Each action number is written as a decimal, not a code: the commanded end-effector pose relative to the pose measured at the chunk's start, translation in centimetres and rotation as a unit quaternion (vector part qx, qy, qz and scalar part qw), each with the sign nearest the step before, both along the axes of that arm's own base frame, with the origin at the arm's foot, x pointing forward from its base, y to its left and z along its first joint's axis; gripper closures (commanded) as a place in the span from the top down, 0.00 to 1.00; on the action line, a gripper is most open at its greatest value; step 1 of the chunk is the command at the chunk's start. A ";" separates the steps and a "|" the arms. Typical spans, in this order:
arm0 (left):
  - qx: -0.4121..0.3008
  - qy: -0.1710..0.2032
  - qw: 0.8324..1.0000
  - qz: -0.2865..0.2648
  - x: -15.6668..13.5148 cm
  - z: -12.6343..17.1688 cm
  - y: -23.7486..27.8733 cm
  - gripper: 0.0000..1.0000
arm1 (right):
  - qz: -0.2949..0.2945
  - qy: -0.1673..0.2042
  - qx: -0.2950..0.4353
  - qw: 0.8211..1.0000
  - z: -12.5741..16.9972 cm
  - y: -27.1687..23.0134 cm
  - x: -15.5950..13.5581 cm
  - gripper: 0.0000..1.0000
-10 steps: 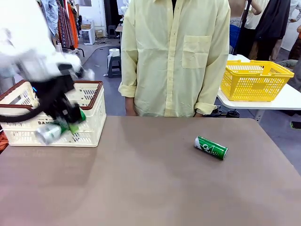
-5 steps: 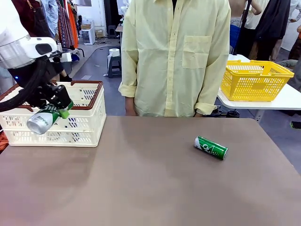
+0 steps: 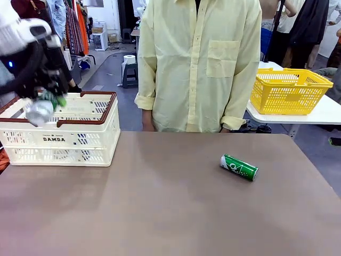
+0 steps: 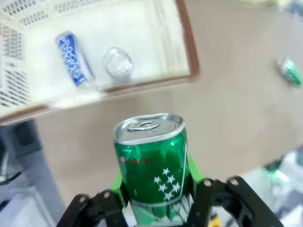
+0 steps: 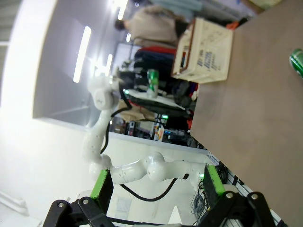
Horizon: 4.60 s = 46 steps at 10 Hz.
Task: Place the drinks into the Shopping basket.
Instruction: Pick up one drink and place it into the Shopping basket.
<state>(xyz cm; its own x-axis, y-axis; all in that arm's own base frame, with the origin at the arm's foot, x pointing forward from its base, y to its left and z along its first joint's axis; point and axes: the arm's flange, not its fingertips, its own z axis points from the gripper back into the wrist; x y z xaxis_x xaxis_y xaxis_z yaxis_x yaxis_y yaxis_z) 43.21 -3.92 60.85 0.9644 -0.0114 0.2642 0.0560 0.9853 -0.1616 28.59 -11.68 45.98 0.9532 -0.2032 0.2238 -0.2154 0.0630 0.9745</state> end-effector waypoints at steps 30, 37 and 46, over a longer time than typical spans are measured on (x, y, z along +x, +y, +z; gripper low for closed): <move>-0.082 0.129 0.987 0.054 11.7 -3.6 8.8 1.00 | -0.003 0.002 0.012 1.000 0.6 0.1 0.0 1.00; -0.486 0.135 0.857 -0.106 -5.0 -9.4 17.4 1.00 | -0.003 0.002 0.012 1.000 0.6 0.1 0.0 1.00; -0.513 0.115 0.850 -0.027 -6.7 -12.8 20.3 1.00 | -0.003 0.002 0.012 1.000 0.6 0.1 0.0 1.00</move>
<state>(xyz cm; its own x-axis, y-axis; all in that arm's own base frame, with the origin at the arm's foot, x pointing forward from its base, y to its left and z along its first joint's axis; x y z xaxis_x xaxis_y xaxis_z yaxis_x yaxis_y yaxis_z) 36.82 16.42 48.01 0.9981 0.0587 -0.0182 -0.0352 0.3037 -0.9521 28.58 -11.68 45.98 0.9533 -0.2033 0.2235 -0.2150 0.0631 0.9746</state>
